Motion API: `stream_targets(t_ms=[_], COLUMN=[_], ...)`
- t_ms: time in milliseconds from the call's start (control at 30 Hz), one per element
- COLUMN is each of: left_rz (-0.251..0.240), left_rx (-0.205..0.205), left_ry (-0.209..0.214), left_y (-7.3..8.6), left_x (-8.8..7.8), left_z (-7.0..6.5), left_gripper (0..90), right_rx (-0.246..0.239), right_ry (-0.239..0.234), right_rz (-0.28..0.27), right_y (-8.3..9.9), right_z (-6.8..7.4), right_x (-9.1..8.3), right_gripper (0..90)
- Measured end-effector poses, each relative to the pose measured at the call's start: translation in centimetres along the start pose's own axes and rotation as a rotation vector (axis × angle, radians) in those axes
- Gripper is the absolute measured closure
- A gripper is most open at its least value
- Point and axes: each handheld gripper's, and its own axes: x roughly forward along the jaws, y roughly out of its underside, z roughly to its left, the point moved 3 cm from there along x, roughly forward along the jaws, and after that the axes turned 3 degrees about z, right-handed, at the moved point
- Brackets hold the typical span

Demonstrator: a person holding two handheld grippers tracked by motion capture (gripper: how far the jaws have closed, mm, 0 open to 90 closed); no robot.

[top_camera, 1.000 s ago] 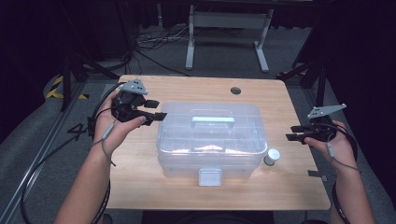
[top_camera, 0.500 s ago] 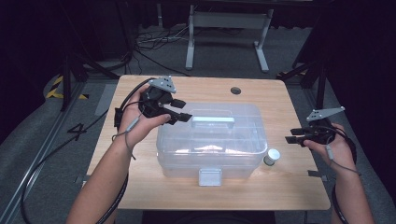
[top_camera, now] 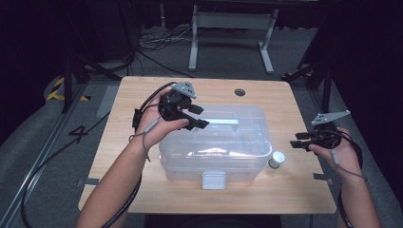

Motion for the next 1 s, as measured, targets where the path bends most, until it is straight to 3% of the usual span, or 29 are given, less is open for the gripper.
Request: stream_targets(t_ms=[300,533,700,1000], left_rz=[0.027,0.04,0.071,0.072], left_rx=[0.025,0.03,0.042,0.093], left_ry=[0.02,0.001,-0.004,-0.056], left_y=[-0.4,-0.3,0.1,0.4], left_x=[1.3,1.9,2.3,2.5], left_z=[-0.3,-0.3,-0.6,-0.8], left_gripper=[44.9,45.1,58.9,69.0], right_rx=[-0.006,-0.011,-0.016,-0.024], right_ry=[-0.007,-0.008,-0.011,-0.011], right_rz=[0.011,0.013,0.019,0.022], right_y=[-0.1,0.0,0.0,-0.1], right_z=[0.3,0.3,0.4,0.6], right_x=[0.3,0.4,0.6,0.7], right_gripper=[51.4,51.0,50.8,50.5])
